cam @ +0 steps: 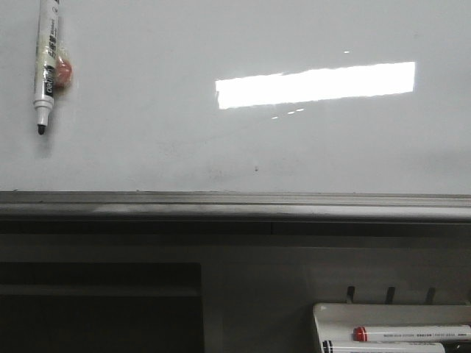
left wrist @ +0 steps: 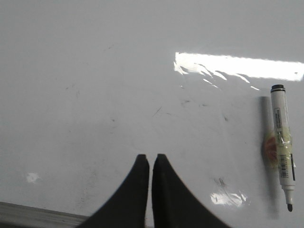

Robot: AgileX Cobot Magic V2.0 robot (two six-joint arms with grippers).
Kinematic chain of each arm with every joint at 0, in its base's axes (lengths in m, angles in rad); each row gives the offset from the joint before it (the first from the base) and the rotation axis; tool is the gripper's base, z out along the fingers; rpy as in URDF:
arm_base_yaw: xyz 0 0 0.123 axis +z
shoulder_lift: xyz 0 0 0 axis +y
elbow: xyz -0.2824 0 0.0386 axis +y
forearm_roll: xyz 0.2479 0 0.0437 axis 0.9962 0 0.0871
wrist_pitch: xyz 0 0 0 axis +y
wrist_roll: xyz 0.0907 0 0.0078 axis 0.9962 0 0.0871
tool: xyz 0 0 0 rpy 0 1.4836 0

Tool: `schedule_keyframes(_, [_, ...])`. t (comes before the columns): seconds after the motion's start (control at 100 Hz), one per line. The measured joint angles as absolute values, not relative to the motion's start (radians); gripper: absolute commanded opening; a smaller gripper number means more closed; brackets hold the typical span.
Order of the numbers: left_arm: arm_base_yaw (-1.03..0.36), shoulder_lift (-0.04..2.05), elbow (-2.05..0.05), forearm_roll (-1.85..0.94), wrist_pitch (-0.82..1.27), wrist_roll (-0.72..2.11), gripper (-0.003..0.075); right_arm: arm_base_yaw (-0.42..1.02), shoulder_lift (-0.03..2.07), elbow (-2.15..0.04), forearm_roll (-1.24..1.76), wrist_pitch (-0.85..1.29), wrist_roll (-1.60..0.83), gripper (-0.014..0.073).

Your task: Write number 2 on whiteboard

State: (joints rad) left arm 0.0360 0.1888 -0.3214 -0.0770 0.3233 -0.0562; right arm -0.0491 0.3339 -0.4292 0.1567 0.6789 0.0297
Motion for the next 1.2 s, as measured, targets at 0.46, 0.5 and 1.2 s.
schedule_keyframes(0.46, [-0.016, 0.248, -0.333, -0.310, 0.187, 0.125, 0.0454, -0.049, 0.392, -0.453, 0.205, 0.718, 0.030, -0.0069])
schedule_keyframes(0.5, [-0.019, 0.249, -0.329, -0.324, 0.168, 0.127, 0.0440, -0.049, 0.392, -0.453, 0.205, 0.716, 0.030, -0.0069])
schedule_keyframes(1.2, [-0.600, 0.799, -0.327, -0.373, -0.196, 0.150, 0.0440, -0.005, 0.392, -0.453, 0.177, 0.708, 0.030, -0.0069])
